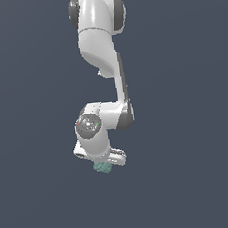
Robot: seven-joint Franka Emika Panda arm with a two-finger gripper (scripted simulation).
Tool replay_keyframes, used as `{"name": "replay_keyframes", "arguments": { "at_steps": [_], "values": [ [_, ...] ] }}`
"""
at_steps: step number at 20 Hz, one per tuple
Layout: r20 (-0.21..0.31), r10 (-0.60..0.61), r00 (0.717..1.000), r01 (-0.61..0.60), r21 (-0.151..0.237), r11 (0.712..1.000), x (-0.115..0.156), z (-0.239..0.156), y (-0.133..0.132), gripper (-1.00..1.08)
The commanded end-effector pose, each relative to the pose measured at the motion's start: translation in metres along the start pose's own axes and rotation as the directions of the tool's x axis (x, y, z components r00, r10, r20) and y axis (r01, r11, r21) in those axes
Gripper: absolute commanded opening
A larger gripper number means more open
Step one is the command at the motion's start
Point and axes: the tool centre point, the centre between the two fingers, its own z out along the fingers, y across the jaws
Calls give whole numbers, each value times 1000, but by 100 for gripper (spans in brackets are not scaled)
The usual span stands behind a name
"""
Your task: Pick up the object and move it to a goal position.
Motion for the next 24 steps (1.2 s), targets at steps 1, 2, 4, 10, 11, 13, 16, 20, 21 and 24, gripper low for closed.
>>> {"name": "replay_keyframes", "arguments": {
  "at_steps": [1, 2, 4, 10, 11, 13, 16, 20, 21, 24],
  "values": [
    [0, 0, 1000, 0, 0, 1000, 0, 0, 0, -100],
    [0, 0, 1000, 0, 0, 1000, 0, 0, 0, -100],
    [0, 0, 1000, 0, 0, 1000, 0, -1, 0, -100],
    [0, 0, 1000, 0, 0, 1000, -5, -11, 5, -100],
    [0, 0, 1000, 0, 0, 1000, -6, -13, 6, -100],
    [0, 0, 1000, 0, 0, 1000, -10, -20, 9, -100],
    [0, 0, 1000, 0, 0, 1000, -16, -33, 15, -100],
    [0, 0, 1000, 0, 0, 1000, -27, -57, 26, -100],
    [0, 0, 1000, 0, 0, 1000, -31, -64, 30, -100],
    [0, 0, 1000, 0, 1, 1000, -42, -88, 41, -100]
  ]
}}
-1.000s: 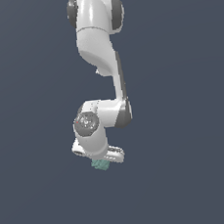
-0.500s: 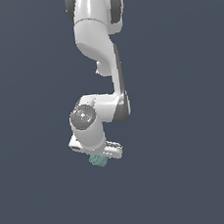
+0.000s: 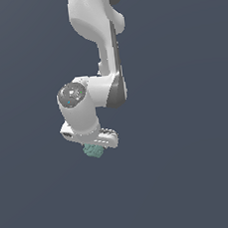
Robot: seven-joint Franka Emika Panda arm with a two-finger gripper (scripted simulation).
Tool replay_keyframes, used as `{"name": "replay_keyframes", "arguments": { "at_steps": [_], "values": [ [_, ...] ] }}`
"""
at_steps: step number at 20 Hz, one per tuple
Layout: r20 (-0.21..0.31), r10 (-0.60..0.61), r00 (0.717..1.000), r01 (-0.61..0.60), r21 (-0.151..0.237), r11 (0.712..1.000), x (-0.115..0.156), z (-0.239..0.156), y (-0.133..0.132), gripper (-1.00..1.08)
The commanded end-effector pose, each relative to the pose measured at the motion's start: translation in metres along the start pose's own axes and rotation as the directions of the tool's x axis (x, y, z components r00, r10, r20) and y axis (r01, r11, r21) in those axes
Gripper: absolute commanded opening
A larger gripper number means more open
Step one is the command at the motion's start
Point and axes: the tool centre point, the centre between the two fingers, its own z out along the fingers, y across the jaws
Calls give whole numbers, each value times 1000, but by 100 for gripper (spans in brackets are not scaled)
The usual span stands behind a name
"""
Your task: Pick up the object and move it to a goal position.
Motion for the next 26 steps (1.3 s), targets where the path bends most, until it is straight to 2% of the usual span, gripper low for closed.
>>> {"name": "replay_keyframes", "arguments": {
  "at_steps": [1, 26],
  "values": [
    [-1, 0, 1000, 0, 0, 1000, -9, -21, 9, -100],
    [-1, 1, 1000, -1, 1, 1000, -108, -244, 111, -100]
  ]
}}
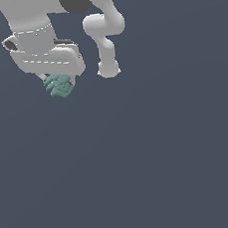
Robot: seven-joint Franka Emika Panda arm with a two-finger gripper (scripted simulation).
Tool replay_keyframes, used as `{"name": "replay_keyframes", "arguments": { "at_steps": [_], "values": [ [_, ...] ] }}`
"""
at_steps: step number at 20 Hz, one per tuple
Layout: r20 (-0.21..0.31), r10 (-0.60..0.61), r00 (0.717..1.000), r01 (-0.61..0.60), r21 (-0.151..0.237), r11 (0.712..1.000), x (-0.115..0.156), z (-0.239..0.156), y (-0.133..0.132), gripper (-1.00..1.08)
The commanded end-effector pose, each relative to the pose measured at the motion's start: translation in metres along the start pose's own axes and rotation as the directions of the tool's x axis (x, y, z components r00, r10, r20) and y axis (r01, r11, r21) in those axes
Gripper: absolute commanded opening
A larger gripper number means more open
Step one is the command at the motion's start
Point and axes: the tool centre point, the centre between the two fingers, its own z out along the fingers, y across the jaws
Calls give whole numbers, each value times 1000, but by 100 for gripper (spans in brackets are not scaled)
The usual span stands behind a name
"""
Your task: Pick up the object and move it to a goal position.
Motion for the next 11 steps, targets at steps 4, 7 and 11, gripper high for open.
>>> {"name": "replay_keyframes", "arguments": {
  "at_steps": [4, 7, 11],
  "values": [
    [1, -1, 1000, 1, -1, 1000, -13, -32, 14, -100],
    [1, -1, 1000, 1, -1, 1000, -16, -42, 18, -100],
    [1, -1, 1000, 1, -2, 1000, -18, -46, 20, -100]
  ]
}}
